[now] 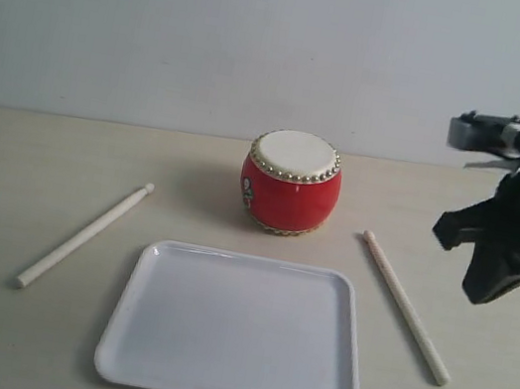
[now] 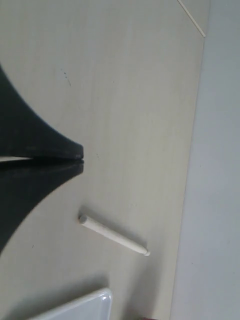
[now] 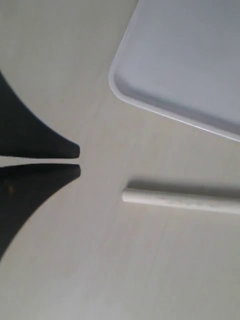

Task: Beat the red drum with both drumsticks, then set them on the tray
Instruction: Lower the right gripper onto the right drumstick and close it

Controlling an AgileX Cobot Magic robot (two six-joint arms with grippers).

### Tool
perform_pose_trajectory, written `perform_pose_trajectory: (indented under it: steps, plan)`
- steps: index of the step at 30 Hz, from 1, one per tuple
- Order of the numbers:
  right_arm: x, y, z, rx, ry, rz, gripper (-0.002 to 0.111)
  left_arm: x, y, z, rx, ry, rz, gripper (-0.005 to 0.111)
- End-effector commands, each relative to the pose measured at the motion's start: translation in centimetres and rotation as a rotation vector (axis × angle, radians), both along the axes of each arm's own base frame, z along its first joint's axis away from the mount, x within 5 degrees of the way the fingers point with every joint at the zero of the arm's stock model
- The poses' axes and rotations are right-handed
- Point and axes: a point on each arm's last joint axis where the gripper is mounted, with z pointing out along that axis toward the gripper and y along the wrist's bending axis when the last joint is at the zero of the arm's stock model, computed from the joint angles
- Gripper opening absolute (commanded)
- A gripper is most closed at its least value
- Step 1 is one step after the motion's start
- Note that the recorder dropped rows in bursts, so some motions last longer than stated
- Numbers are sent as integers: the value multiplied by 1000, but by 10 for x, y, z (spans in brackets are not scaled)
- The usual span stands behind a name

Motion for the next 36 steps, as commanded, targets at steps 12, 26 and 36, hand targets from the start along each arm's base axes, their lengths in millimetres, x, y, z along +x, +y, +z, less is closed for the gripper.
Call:
perform_pose_trajectory:
  steps: [12,26,36]
  plan:
    - [36,36,-55,-92,-174,117,40,0,0,2,-8,-10,1,0]
    - [43,27,-101,-220,-45,41,50,0,0,2,-8,-10,1,0]
    - [46,27,-124,-238,-8,44,50,0,0,2,-8,-10,1,0]
